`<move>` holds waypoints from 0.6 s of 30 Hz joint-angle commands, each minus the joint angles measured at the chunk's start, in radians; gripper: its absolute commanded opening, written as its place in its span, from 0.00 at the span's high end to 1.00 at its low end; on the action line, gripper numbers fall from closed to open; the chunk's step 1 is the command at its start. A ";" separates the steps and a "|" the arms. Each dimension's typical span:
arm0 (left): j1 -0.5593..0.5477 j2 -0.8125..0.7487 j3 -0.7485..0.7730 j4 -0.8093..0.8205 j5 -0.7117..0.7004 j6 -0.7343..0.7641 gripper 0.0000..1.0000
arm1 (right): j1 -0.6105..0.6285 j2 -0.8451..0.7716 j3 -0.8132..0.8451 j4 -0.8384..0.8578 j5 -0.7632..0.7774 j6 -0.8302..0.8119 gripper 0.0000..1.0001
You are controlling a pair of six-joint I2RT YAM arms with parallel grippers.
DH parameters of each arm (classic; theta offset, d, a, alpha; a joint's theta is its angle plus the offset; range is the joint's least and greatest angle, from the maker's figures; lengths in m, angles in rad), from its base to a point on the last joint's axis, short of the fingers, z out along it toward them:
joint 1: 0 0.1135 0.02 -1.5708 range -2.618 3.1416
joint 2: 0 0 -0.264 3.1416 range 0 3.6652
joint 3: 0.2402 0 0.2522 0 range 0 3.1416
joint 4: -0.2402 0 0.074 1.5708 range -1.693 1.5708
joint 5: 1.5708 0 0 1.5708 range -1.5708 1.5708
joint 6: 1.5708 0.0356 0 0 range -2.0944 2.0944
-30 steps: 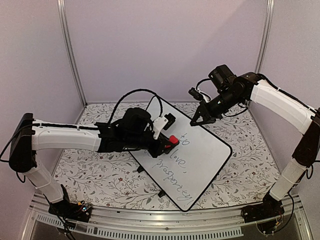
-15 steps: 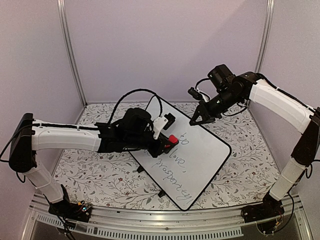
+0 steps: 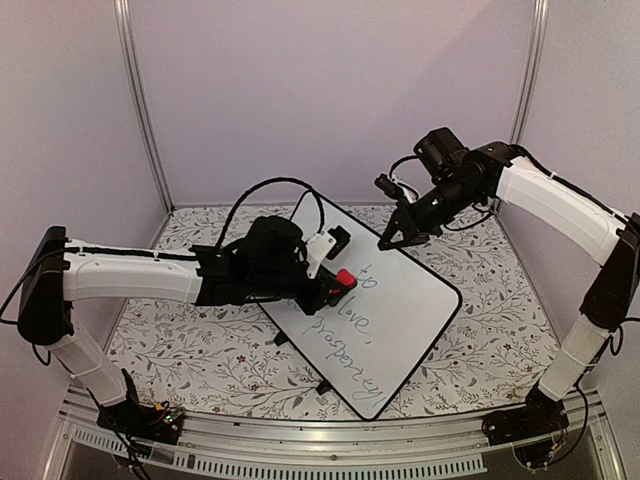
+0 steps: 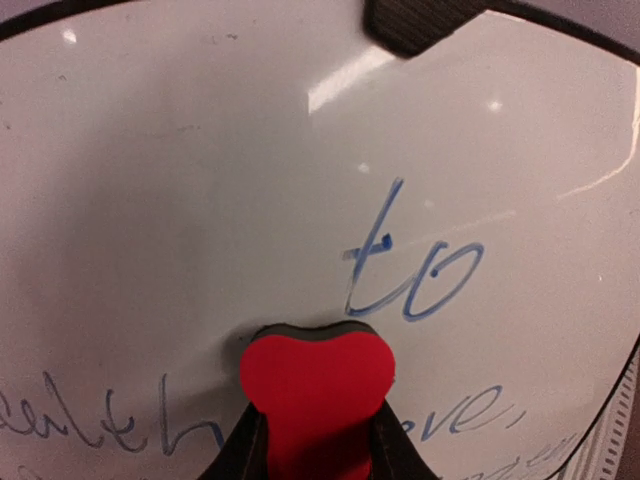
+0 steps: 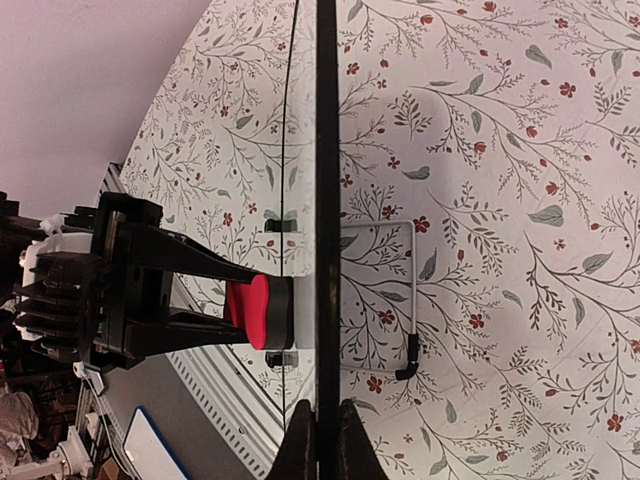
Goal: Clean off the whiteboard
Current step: Erase the center of the whiteboard.
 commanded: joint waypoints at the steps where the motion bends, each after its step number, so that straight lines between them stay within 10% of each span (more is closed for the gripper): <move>1: -0.015 0.006 -0.001 -0.001 -0.015 0.006 1.00 | 0.047 0.019 0.044 0.016 -0.074 -0.001 1.00; 18: -0.019 0.001 -0.003 0.002 -0.019 0.003 1.00 | 0.047 0.025 0.050 0.011 -0.086 0.024 1.00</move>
